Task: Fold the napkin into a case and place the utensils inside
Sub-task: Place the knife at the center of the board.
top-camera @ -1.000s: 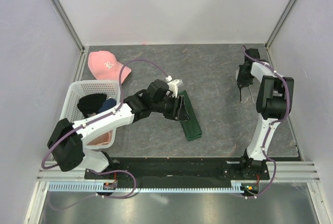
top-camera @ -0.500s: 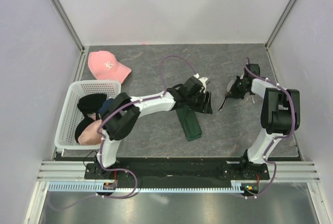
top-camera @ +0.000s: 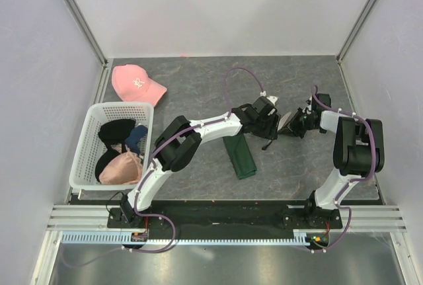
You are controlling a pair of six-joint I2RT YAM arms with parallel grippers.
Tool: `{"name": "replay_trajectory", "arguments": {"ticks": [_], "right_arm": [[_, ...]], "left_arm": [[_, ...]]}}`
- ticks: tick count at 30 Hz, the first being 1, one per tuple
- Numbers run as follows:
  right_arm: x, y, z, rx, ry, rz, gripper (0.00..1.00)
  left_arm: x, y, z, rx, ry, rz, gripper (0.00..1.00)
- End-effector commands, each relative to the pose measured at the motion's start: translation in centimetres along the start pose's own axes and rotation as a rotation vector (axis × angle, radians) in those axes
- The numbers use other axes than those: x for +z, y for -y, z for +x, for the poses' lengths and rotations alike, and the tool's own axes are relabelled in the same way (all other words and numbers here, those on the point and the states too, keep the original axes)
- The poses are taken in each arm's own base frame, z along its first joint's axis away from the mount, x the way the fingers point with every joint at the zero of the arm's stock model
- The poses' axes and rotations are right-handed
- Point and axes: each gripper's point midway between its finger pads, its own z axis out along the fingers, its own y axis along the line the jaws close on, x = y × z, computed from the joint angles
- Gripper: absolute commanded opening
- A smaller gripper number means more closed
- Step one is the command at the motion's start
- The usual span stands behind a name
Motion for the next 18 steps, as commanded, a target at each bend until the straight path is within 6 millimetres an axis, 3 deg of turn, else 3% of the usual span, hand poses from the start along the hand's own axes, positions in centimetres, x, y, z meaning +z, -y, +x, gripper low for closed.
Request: {"name": "replay_trajectory", "arguments": {"ticks": [1, 4, 5, 6, 7, 8, 9, 11, 12, 14, 15, 16, 17, 18], "right_arm": [[-0.2, 0.2, 0.9, 0.033, -0.026, -0.022, 0.0], [-0.5, -0.4, 0.7, 0.006, -0.028, -0.044, 0.0], [-0.8, -0.1, 0.6, -0.005, -0.024, -0.017, 0.0], [-1.2, 0.2, 0.3, -0.027, -0.008, 0.013, 0.0], [-1.9, 0.0, -1.0, -0.063, 0.033, 0.046, 0.0], [-2.9, 1.4, -2.0, -0.1, 0.085, 0.155, 0.01], [-3.5, 1.3, -2.8, -0.127, 0.117, 0.18, 0.05], [-5.2, 1.3, -5.6, -0.182, 0.205, 0.266, 0.25], [-6.6, 1.1, -8.6, -0.207, 0.295, 0.341, 0.33], [-6.6, 2.3, -10.4, -0.233, 0.271, 0.438, 0.46], [-8.1, 1.7, -13.7, -0.253, 0.352, 0.502, 0.5], [-6.9, 3.0, -14.4, -0.252, 0.314, 0.552, 0.54], [-7.1, 3.9, -15.0, -0.245, 0.293, 0.599, 0.55], [-7.5, 3.0, -16.8, -0.263, 0.319, 0.599, 0.55]], "left_arm": [[1.2, -1.8, 0.7, 0.069, -0.011, -0.089, 0.64], [0.6, -2.2, 0.7, 0.043, -0.034, -0.101, 0.6], [0.3, -2.8, 2.0, 0.034, -0.05, -0.105, 0.6], [-1.8, -0.3, -1.2, 0.042, 0.06, -0.02, 0.6], [-2.8, 0.4, -1.5, 0.047, 0.073, 0.019, 0.61], [-3.4, 0.6, -1.3, 0.053, 0.081, 0.028, 0.6], [-5.3, 1.6, -2.9, 0.067, 0.121, 0.052, 0.61], [-6.9, 2.6, -4.0, 0.092, 0.127, 0.083, 0.61], [-8.3, 3.5, -4.9, 0.096, 0.149, 0.108, 0.61], [-9.6, 4.3, -4.9, 0.09, 0.144, 0.146, 0.61], [-10.1, 4.6, -4.7, 0.083, 0.135, 0.159, 0.61], [-11.0, 4.8, -4.6, 0.073, 0.129, 0.166, 0.61], [-11.3, 4.9, -4.3, 0.057, 0.119, 0.174, 0.61], [-11.9, 5.4, -3.9, 0.052, 0.103, 0.204, 0.61]]}}
